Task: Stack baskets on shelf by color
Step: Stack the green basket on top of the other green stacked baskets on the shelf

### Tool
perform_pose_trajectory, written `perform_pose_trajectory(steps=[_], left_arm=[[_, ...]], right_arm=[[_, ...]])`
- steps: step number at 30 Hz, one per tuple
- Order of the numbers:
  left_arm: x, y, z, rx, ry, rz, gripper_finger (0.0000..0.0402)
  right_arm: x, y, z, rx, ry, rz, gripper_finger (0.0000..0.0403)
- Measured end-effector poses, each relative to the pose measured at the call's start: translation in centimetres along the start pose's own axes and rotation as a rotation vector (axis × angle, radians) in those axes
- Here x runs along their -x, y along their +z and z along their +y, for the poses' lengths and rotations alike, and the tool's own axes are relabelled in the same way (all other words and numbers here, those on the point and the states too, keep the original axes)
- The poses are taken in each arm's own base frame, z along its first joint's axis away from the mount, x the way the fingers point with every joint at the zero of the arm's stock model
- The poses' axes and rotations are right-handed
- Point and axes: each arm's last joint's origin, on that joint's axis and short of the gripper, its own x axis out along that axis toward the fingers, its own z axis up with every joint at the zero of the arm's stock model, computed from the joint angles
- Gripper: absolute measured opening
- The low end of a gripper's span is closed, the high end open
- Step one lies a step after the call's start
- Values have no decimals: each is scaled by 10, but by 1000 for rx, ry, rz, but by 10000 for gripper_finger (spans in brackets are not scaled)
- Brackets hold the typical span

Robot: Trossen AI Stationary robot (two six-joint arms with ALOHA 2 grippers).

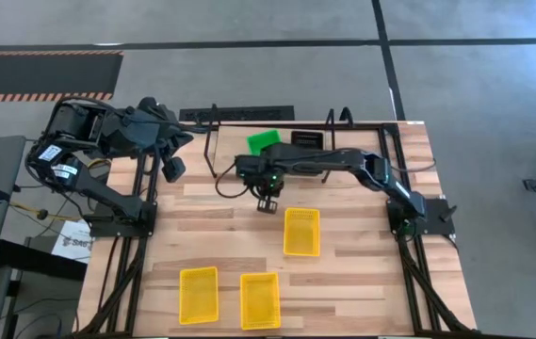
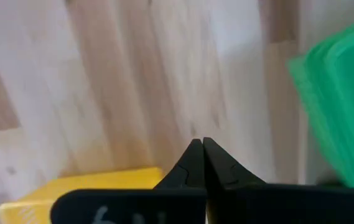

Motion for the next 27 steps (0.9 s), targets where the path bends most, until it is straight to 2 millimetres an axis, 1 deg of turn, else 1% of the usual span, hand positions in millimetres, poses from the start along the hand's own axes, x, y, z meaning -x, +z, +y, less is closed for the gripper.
perform_pose_trajectory(steps=[4, 10, 19, 27], left_arm=[[0, 0, -1, 2, -26, 7, 0], [0, 0, -1, 2, -30, 9, 0], [0, 0, -1, 2, -47, 14, 0], [0, 0, -1, 2, -48, 14, 0]], right_arm=[[-4, 2, -8, 7, -31, 5, 2], [-5, 8, -17, 19, -129, -52, 1], [-4, 19, -29, 13, -153, -157, 1], [-2, 26, -45, -5, -164, -225, 0]])
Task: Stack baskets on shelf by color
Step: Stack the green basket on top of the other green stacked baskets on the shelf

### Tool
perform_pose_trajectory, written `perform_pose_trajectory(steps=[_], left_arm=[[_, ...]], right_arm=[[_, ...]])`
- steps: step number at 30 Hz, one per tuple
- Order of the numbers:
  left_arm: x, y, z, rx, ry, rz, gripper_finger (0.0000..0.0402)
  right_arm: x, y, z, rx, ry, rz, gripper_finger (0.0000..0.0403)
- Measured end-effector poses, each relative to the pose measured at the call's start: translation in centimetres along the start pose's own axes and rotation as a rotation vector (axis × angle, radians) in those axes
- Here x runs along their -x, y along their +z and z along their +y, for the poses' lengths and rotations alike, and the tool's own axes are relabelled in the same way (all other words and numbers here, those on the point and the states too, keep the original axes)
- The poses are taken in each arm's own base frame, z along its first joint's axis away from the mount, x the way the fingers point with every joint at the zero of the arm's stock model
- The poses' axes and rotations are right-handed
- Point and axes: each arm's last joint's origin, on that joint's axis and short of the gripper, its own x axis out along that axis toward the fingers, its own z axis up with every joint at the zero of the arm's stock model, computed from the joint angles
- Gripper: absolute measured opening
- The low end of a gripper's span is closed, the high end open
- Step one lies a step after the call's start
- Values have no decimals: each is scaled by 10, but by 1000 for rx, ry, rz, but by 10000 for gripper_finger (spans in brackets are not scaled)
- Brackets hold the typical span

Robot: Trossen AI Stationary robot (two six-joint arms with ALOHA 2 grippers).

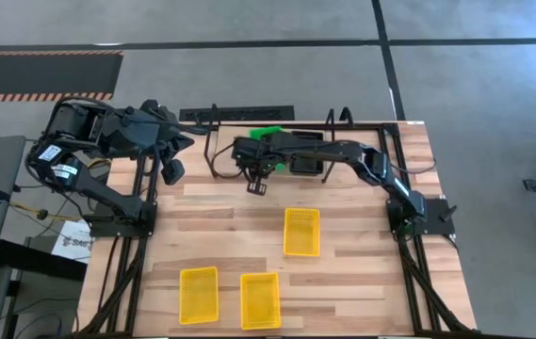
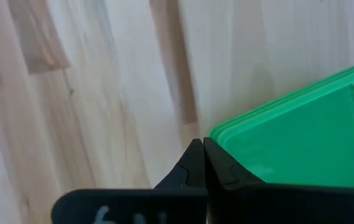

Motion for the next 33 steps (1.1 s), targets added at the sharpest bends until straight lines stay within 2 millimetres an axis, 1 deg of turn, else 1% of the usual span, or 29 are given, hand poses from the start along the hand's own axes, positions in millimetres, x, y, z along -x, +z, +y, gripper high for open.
perform_pose_trajectory(steps=[8, 12, 15, 18, 20, 22, 26, 28, 33], left_arm=[[0, 0, 0, 0, 0, 0, 0], [0, 0, 0, 0, 0, 0, 0], [0, 0, 0, 0, 0, 0, 0], [0, 0, 0, 0, 0, 0, 0], [0, 0, 0, 0, 1, -1, 0], [0, 0, 0, -7, 1, -1, 0], [0, 0, 0, -12, 1, -1, 0], [0, 0, 0, -12, 1, -1, 0], [0, 0, 0, -12, 1, -1, 0]], right_arm=[[-2, 7, -15, -67, -14, -69, 0], [0, 12, -15, -110, -14, -122, 0], [9, 11, -16, -111, -54, -128, 0], [28, 6, -18, -105, -92, -113, 0], [38, 6, -23, -106, -121, -135, 0], [41, 4, -29, -98, -127, -120, 0], [38, 0, -37, -107, -131, -83, 0], [35, 0, -41, -118, -126, -92, 0], [15, -12, -49, -148, -99, -11, 0]])
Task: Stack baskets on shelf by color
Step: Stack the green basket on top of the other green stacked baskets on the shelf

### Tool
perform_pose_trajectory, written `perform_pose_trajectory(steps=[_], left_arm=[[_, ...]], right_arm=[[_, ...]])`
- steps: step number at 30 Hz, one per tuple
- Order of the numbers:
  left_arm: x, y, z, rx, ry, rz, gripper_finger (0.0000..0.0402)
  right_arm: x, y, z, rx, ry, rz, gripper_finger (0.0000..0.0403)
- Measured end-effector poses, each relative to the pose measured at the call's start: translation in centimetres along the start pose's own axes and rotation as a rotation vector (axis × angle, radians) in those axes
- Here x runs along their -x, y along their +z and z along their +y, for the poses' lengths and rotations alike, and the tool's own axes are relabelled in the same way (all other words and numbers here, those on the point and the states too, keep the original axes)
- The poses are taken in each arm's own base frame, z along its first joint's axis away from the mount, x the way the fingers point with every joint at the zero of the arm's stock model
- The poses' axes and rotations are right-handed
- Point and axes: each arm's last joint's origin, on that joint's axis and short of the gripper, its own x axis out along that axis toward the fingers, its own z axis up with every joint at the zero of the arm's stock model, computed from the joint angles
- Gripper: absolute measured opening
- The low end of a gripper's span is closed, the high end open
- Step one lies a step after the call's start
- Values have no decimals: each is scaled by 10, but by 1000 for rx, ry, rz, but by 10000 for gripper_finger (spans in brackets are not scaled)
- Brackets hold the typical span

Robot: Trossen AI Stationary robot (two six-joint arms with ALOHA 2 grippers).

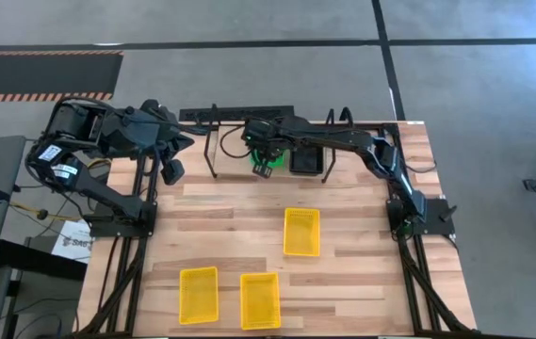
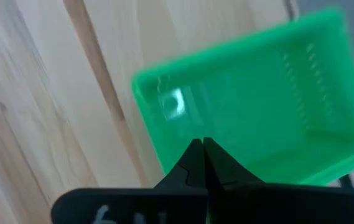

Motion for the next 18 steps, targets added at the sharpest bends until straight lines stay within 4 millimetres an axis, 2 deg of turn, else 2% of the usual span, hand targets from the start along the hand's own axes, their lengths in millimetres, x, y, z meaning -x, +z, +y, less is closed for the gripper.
perform_pose_trajectory(steps=[6, 18], left_arm=[[0, 0, 0, 0, 0, 0, 0], [0, 0, 0, 0, 0, 0, 0]], right_arm=[[-22, -13, -2, -2, 12, 74, 0], [-19, -14, 18, 24, 48, 59, 0]])
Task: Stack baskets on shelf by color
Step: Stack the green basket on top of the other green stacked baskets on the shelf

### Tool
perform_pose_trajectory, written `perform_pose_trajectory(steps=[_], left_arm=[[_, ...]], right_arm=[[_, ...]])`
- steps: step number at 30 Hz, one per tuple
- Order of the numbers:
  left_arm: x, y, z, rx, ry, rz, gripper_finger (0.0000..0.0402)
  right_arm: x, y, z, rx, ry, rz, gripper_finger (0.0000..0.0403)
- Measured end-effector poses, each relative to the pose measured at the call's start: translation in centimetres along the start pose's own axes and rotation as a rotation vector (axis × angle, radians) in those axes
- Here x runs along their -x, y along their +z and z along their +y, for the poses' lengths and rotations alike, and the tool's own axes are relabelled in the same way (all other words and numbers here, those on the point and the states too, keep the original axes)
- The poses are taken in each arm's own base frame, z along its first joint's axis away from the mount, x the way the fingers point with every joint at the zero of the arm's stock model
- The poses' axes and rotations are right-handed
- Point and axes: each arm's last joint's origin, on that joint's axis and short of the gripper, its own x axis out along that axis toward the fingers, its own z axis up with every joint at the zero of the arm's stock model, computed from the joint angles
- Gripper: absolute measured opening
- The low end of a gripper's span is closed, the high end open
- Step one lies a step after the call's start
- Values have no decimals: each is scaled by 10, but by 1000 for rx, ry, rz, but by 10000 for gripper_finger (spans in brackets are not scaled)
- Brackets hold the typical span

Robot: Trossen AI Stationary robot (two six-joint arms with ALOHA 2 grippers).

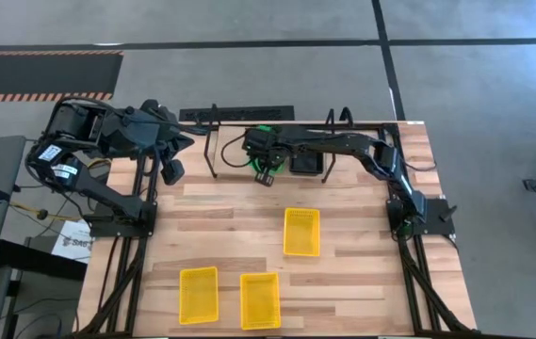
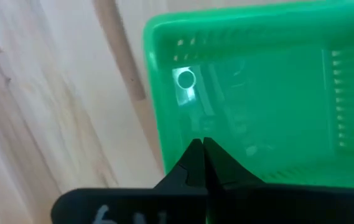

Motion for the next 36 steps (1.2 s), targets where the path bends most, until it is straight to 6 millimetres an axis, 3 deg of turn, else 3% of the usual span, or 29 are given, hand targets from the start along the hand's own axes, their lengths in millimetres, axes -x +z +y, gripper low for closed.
perform_pose_trajectory(steps=[15, 36], left_arm=[[0, 0, 0, 0, 0, 0, 0], [0, 0, 0, -2, 0, 0, 0]], right_arm=[[1, -12, -2, 33, -12, 118, 0], [48, -9, -23, 34, -72, -5, 0]])
